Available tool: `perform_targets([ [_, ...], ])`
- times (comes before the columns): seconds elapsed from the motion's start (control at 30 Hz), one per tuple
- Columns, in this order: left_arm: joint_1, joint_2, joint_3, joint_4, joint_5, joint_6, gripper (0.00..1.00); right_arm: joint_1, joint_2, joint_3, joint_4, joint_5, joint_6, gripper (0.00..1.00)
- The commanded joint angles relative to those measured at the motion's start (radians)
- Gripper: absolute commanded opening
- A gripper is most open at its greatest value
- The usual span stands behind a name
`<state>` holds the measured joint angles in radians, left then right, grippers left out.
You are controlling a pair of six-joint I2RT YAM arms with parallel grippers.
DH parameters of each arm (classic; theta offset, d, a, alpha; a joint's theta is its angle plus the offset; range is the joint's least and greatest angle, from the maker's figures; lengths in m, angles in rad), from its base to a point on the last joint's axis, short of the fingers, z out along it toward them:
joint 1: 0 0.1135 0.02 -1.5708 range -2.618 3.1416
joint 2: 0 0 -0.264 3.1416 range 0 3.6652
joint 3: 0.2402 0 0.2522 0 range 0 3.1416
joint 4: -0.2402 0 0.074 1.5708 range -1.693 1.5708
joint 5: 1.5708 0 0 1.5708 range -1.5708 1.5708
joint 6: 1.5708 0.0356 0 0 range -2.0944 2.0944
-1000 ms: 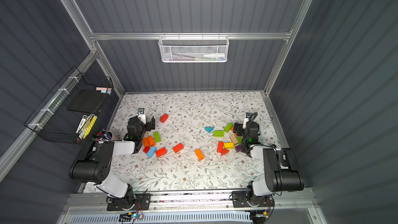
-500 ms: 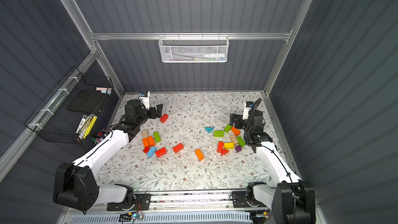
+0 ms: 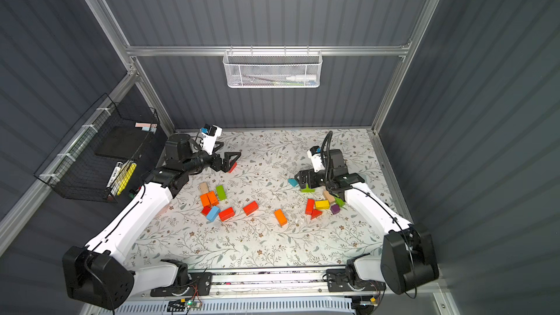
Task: Assemble a heart with building blocks
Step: Adjust the building block at the center of the board.
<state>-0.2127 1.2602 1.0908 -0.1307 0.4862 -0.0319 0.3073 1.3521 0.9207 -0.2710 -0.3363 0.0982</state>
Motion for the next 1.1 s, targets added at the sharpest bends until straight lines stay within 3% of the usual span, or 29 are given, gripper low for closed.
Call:
perform_targets([
  [0.0, 0.004, -0.027, -0.014, 0.001, 0.069, 0.051, 0.99, 0.045, 0.054, 0.054, -0.131, -0.001, -0.103, 0.97],
  [0.17, 0.006, -0.051, -0.028, -0.005, -0.021, 0.052, 0.99, 0.101, 0.134, 0.096, -0.173, 0.111, -0.161, 0.91],
  [0.37, 0.006, -0.078, -0.046, 0.021, -0.023, 0.032, 0.99, 0.128, 0.246, 0.164, -0.177, 0.181, -0.152, 0.79],
  [1.07, 0.006, -0.058, -0.049, 0.021, -0.019, 0.015, 0.99, 0.161, 0.526, 0.348, -0.154, 0.312, -0.323, 0.71],
])
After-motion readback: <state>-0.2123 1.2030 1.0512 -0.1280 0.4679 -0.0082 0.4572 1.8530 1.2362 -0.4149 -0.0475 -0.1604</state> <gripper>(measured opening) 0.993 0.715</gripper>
